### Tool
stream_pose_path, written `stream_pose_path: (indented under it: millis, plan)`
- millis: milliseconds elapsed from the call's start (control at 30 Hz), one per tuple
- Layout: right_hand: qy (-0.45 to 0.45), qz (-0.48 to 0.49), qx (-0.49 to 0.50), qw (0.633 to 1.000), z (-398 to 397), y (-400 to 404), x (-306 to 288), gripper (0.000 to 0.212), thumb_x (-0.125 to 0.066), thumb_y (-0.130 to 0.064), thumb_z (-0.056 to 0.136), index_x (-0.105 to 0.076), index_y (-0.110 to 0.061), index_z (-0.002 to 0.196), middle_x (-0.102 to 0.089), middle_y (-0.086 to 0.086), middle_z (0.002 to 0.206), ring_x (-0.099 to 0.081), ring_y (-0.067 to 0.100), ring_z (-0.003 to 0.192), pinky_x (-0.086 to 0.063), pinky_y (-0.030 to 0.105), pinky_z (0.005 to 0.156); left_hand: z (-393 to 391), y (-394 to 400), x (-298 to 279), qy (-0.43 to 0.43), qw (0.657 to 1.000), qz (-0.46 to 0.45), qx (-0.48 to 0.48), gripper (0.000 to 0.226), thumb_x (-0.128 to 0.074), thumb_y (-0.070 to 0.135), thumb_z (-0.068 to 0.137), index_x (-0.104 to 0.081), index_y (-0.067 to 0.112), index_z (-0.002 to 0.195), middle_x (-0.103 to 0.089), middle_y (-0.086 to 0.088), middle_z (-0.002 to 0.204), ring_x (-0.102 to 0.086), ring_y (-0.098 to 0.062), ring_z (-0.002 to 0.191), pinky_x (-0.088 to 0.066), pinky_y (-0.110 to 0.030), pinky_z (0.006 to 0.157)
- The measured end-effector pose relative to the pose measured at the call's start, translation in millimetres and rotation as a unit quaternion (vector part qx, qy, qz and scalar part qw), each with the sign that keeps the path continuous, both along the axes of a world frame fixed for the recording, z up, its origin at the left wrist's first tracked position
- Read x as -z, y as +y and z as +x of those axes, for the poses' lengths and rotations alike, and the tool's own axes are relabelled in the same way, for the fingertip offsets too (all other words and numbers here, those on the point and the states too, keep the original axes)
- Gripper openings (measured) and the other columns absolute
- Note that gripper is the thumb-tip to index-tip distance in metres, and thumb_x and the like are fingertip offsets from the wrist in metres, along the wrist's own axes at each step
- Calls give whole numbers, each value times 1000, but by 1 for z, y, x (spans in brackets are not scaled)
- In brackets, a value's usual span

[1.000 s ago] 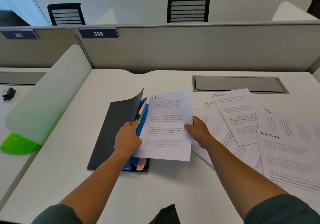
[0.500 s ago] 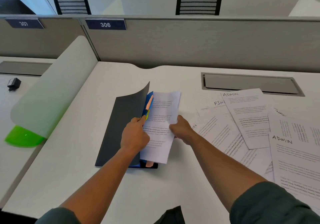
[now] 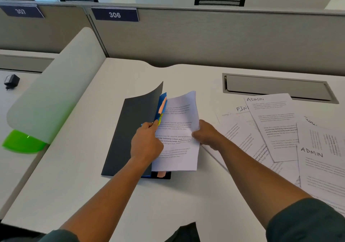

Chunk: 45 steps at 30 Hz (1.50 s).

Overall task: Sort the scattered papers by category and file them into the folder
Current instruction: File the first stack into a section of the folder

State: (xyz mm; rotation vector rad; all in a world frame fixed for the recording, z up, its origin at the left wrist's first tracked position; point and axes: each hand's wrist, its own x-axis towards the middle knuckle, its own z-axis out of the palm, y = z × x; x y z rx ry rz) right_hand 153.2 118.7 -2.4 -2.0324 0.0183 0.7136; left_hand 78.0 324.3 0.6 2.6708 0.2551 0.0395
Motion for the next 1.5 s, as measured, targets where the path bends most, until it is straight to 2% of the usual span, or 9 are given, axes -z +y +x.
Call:
stream_pose_path:
  millis: [233, 433, 633, 767, 833, 967, 1133, 1333, 1500]
  plan:
    - [14, 36, 25, 999, -1, 37, 8, 26, -49, -4, 84, -52, -18, 106, -59, 1, 95, -59, 16, 79, -52, 27, 53, -9, -3, 5, 18, 1000, 4, -5, 60, -68, 32, 87, -45, 28, 142, -55, 4, 112, -48, -11, 85, -42, -17, 62]
    - [29, 60, 20, 998, -9, 78, 21, 32, -54, -14, 90, -57, -8, 122, -64, 16, 116, -63, 30, 101, -56, 46, 88, -7, -4, 1, 5, 1000, -2, 7, 59, -66, 22, 89, -48, 21, 144, -59, -2, 118, -58, -19, 98, -54, -29, 76]
    - [104, 45, 17, 993, 9, 64, 20, 17, -49, 1, 86, -62, -7, 95, -67, 25, 104, -66, 29, 80, -56, 50, 87, -7, -2, 4, 17, 1000, 11, 13, 64, -64, 24, 90, -41, 23, 149, -56, 0, 121, -57, -19, 103, -54, -29, 73]
    - [114, 55, 78, 989, 16, 51, 21, 10, -66, 2, 83, -65, -3, 92, -71, 21, 95, -74, 29, 77, -62, 35, 70, -6, -5, 8, 22, 999, 21, 15, 63, -61, 22, 90, -41, 23, 149, -57, 0, 124, -57, -20, 107, -55, -31, 79]
    - [103, 66, 97, 988, 16, 56, 23, 13, -71, 2, 80, -66, -2, 91, -71, 18, 92, -74, 27, 73, -62, 32, 65, -5, -6, 10, 18, 1000, 15, 17, 61, -61, 18, 89, -44, 21, 148, -59, -2, 125, -57, -21, 108, -55, -32, 81]
    - [52, 69, 75, 993, 9, 78, 32, 12, -72, -2, 79, -67, -8, 88, -70, 14, 96, -72, 26, 83, -62, 38, 76, -5, -6, 11, 21, 1000, 15, 14, 66, -71, 24, 87, -45, 20, 148, -59, -5, 130, -58, -23, 112, -55, -33, 85]
    - [-79, -36, -25, 996, 9, 80, 40, 40, -75, -24, 82, -65, -12, 120, -63, 7, 117, -64, 24, 101, -57, 40, 88, -5, -4, 13, 12, 1000, 18, 13, 67, -72, 26, 86, -45, 20, 148, -59, -4, 130, -58, -23, 111, -54, -31, 85]
    - [-50, -18, -78, 996, 9, 60, 43, 61, -80, -20, 76, -55, -15, 131, -58, -3, 114, -56, 14, 97, -48, 21, 77, -4, -7, 18, 37, 998, 43, 34, 71, -65, 24, 90, -33, 28, 153, -53, -4, 136, -55, -21, 114, -54, -32, 85]
    - [-87, -45, -57, 994, 9, 49, 47, 29, -71, -11, 80, -66, -13, 109, -64, 0, 98, -62, 19, 91, -55, 31, 81, -2, -13, 23, 61, 995, 64, 45, 70, -62, 25, 92, -30, 34, 154, -51, -3, 136, -54, -20, 112, -56, -30, 79]
